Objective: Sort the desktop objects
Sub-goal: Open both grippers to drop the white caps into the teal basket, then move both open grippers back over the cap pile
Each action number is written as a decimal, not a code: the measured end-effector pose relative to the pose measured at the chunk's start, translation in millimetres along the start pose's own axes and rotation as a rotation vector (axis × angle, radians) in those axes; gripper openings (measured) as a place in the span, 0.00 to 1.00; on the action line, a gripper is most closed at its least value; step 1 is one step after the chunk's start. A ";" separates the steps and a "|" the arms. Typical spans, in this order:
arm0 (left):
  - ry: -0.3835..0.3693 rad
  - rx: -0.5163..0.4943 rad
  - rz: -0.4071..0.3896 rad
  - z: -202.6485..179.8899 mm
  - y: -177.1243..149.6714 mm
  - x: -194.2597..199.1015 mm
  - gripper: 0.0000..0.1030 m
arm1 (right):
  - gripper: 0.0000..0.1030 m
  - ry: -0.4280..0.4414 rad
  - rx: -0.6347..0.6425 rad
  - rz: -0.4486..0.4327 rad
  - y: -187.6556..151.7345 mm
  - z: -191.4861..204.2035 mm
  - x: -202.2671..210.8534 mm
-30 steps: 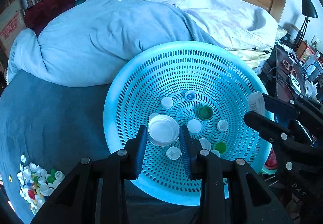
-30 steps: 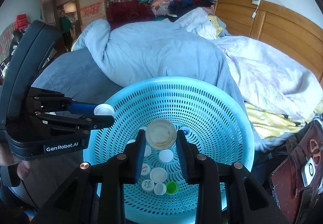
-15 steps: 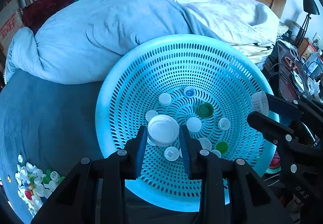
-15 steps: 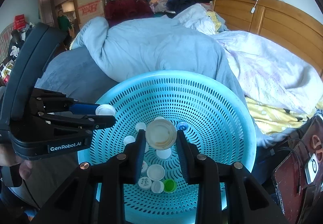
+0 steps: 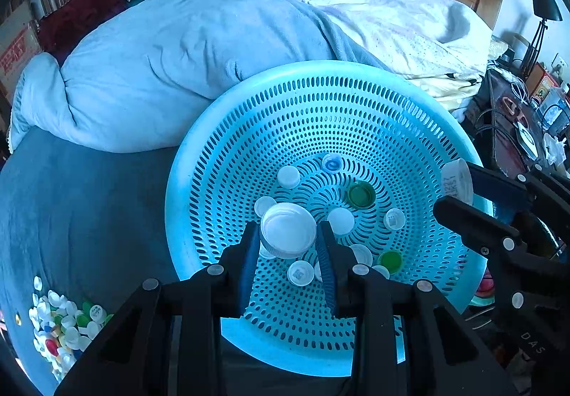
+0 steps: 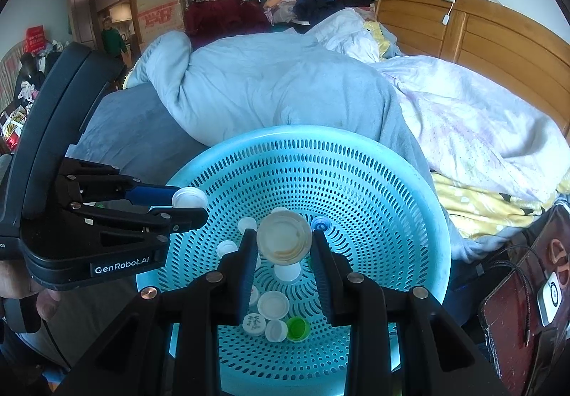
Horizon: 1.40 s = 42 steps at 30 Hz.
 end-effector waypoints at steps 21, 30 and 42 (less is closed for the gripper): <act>0.077 0.052 -0.140 55.3 -33.4 66.6 0.62 | 0.82 0.075 0.006 -0.162 9.3 43.3 40.4; 0.325 0.328 -0.058 191.2 -194.6 120.5 0.79 | 1.00 0.385 0.171 -0.069 -27.7 187.3 33.5; 0.658 0.786 0.093 316.9 -424.3 109.5 0.89 | 1.00 0.362 0.239 0.272 -128.0 287.1 -90.4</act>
Point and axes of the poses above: each gripper's, at about its wrist camera, not at the fingertips, and x roughly against the way its jaws point, z to its left, y to its top, the point moved 2 cm from there along -x, roughly the way its jaws point, and after that the axes turned 3 degrees about -z, right-handed, at the moved point
